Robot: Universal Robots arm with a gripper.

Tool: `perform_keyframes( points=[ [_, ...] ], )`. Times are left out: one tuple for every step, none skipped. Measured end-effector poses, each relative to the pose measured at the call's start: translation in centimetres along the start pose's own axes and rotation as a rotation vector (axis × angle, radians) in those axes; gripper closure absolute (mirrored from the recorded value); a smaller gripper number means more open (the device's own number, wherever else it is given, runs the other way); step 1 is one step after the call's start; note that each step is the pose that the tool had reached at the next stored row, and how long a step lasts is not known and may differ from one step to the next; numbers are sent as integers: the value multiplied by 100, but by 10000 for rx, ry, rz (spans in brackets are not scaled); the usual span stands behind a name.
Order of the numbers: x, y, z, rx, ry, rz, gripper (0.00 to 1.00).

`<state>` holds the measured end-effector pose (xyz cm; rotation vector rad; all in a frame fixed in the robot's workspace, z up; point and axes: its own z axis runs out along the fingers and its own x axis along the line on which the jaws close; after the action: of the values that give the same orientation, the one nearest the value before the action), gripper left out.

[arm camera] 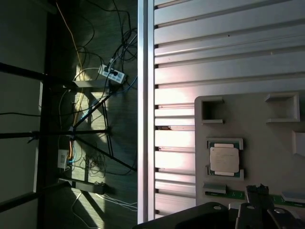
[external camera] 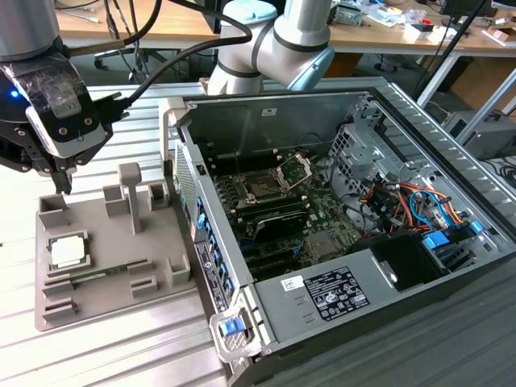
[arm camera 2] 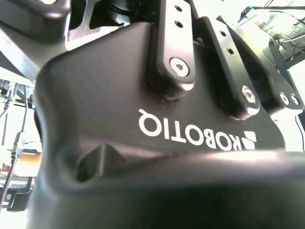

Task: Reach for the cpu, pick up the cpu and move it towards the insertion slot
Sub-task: 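Reach for the cpu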

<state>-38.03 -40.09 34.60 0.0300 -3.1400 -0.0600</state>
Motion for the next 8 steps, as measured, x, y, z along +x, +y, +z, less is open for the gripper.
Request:
perform_keyframes(
  points=[
    [0, 0, 2, 0, 0, 0, 89],
    [0, 0, 5, 0, 0, 0, 89],
    [0, 0, 7, 0, 0, 0, 89],
    [0, -1, 10, 0, -1, 0, 89],
    [0, -1, 11, 0, 0, -1, 89],
    [0, -1, 12, 0, 0, 0, 89],
    [0, -1, 14, 0, 0, 0, 89],
    [0, -1, 16, 0, 0, 0, 89]
  ],
)
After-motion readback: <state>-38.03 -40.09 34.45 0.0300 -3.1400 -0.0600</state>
